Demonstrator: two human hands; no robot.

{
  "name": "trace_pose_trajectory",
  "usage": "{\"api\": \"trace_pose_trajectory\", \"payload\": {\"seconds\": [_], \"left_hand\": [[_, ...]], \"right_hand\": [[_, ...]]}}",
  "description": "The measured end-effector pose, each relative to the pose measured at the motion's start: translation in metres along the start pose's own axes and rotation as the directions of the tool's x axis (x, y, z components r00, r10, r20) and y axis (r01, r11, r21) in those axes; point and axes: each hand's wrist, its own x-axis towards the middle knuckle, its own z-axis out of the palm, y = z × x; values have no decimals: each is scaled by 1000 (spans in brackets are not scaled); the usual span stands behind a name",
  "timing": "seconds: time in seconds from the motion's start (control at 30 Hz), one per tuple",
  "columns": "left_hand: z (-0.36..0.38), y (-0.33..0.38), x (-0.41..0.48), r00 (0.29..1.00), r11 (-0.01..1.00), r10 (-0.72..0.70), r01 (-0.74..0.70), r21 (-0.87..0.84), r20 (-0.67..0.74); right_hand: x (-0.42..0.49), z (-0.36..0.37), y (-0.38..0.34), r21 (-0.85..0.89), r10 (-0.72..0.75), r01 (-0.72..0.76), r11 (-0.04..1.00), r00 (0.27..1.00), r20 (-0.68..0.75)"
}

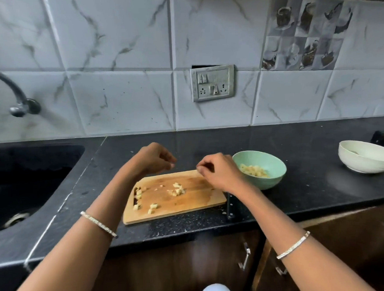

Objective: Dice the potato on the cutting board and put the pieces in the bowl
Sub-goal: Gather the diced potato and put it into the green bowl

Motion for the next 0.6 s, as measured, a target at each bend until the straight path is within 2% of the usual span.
{"api": "trace_pose_trajectory", "payload": {"seconds": [0.1, 0.23, 0.37, 0.53, 0.6], "left_hand": [[-18, -39, -21, 993, 987, -117, 120, 107, -34], [-29, -74, -41, 974, 957, -222, 225, 183, -36], [-23, -84, -45, 974, 957, -227, 222, 184, 5], [-20, -86, -38, 975, 943, -210, 183, 277, 68], [-22, -86, -36, 972, 942, -217, 185, 281, 86]], "right_hand": [[7, 37, -16, 1, -11, 11, 1000, 980, 200], [17, 71, -32, -37, -12, 24, 999, 957, 289], [17, 86, -42, -92, -83, 115, 989, 952, 296], [16, 87, -42, -157, -89, 120, 980, 978, 190], [18, 83, -47, -121, -109, 126, 985, 984, 139]]}}
